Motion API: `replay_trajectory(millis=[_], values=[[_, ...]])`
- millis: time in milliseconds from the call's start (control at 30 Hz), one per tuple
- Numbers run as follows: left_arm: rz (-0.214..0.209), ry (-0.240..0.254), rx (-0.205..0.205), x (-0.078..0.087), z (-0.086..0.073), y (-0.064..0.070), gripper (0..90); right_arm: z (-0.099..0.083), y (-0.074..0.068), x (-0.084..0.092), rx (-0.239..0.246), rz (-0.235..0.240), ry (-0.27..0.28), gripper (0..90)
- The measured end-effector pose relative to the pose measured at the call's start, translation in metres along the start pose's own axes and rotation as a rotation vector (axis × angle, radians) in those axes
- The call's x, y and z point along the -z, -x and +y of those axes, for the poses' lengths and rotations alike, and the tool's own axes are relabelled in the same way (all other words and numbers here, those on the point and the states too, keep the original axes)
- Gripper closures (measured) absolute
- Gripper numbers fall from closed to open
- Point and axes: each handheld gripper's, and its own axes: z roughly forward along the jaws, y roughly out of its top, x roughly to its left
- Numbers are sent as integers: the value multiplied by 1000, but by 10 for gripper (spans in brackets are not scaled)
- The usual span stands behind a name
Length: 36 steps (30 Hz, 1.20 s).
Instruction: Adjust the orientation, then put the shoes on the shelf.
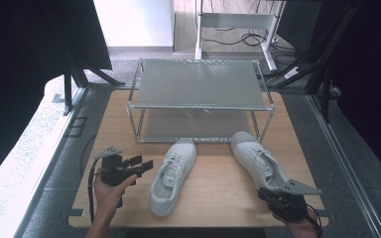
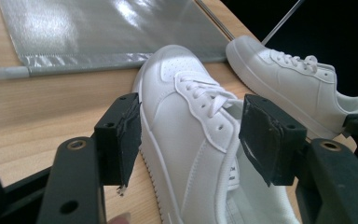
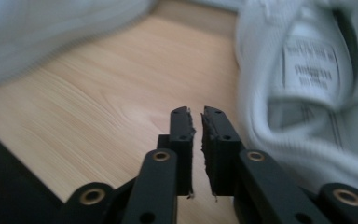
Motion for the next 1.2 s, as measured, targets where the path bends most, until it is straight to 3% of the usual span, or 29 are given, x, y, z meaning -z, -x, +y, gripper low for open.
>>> replay_trajectory(millis=[200,267,433,567,700,833,1200], values=[[0,2,-35,4,5,7,389,18,2,8,17,21,77,721],[-1,3,-45,6,9,10,389,29,6,10,31,-5,101,653],[-1,-6,-66,5,15,14,390,49,18,11,59,-36,122,599],[2,-23,-86,2,18,19,390,58,25,12,68,-45,116,587],[1,-50,-109,-3,21,25,388,66,37,10,71,-84,106,495],[6,-75,-130,-5,25,28,384,70,49,7,64,-109,81,468],[50,-134,-164,-8,26,35,393,62,73,2,16,-114,19,445]])
